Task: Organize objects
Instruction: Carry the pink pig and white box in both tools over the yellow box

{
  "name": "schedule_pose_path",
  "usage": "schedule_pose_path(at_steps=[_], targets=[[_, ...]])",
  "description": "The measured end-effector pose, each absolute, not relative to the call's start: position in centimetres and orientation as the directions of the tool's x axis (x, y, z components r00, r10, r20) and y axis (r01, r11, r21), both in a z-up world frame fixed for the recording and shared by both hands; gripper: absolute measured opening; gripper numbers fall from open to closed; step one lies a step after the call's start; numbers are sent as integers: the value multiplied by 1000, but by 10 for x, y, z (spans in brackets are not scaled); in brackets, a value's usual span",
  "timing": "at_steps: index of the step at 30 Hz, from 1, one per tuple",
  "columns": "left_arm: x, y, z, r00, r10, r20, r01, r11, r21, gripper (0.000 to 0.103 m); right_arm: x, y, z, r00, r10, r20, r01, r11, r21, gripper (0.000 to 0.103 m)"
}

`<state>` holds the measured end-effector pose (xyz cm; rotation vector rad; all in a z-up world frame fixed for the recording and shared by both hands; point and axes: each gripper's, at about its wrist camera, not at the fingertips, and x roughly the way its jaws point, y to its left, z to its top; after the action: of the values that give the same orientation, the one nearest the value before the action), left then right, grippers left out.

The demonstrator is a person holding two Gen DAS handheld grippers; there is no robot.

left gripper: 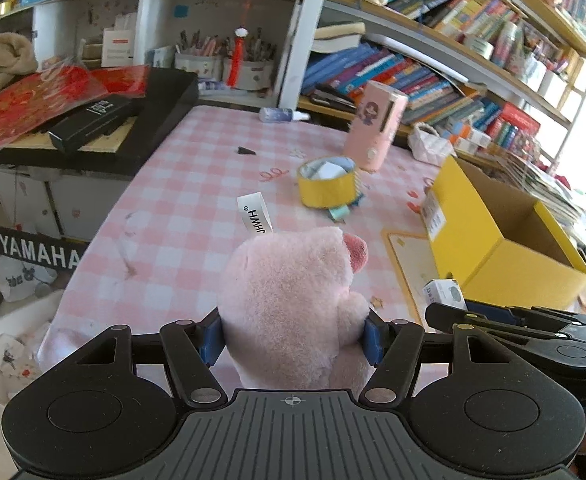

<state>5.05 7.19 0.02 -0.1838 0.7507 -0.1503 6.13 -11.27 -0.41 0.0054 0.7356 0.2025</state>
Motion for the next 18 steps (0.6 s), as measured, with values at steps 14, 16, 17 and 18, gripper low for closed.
schedule_pose_path(at_steps=[14, 16, 17, 18], targets=[[26, 34, -2, 668, -321, -672, 243, 947, -211, 64, -1, -152, -13, 729, 89, -679, -16, 993, 113, 28], [25, 26, -2, 657, -340, -673, 272, 939, -210, 64, -8, -159, -13, 729, 68, -681, 16, 993, 116, 28], [24, 22, -3, 651, -350, -674, 286, 935, -209, 64, -10, -163, -13, 730, 57, -681, 31, 993, 116, 28], [24, 16, -3, 643, -362, -675, 304, 930, -209, 64, -13, -167, -14, 729, 45, -683, 47, 992, 116, 28]])
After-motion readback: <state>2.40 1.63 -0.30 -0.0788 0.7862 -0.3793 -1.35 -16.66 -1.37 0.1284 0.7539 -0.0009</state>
